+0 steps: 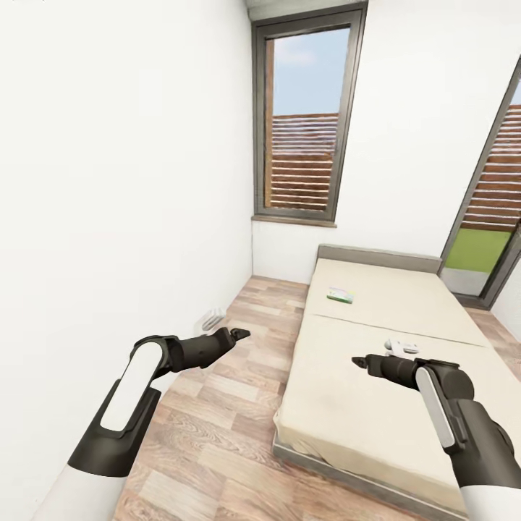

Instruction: Put all the toys in the child's room - the three board games (two on the bed and one on the table), the two jigsaw puzzles on the table, and the tennis ball on the table - inside the toy box on the table in the child's room.

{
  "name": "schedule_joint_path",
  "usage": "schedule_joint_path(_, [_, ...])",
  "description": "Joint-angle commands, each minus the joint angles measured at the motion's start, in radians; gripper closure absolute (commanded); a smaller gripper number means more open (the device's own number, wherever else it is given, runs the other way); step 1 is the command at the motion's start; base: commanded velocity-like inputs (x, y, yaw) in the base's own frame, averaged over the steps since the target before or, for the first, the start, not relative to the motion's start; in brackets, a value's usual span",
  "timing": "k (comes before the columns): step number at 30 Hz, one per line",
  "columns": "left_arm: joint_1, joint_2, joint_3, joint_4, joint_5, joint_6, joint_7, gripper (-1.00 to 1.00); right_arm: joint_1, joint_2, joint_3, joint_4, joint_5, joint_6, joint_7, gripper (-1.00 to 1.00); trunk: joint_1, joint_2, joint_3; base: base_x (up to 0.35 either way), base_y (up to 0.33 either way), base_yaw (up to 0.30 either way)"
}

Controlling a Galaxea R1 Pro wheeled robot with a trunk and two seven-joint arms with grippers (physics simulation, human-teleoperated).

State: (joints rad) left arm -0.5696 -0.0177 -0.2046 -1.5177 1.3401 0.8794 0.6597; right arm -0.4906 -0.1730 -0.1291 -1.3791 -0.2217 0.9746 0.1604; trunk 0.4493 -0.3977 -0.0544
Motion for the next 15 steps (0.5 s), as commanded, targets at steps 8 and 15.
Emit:
schedule_joint_path(8, [-0.001,0.000,-0.004,-0.001,0.008,0.002,0.004,-1.00,0.008,-0.004,-0.002,0.000,-0.010,0.003,0.008,-1.00,0.001,-0.002,0.000,0.021,0.005,-0.028])
schedule_joint_path(15, [-0.001,0.001,-0.007,-0.001,0.007,0.002,0.000,-1.00,0.019,-0.004,-0.002,-0.010,-0.021,0.003,0.009,-1.00,0.001,-0.002,0.001,0.184,0.039,-0.028])
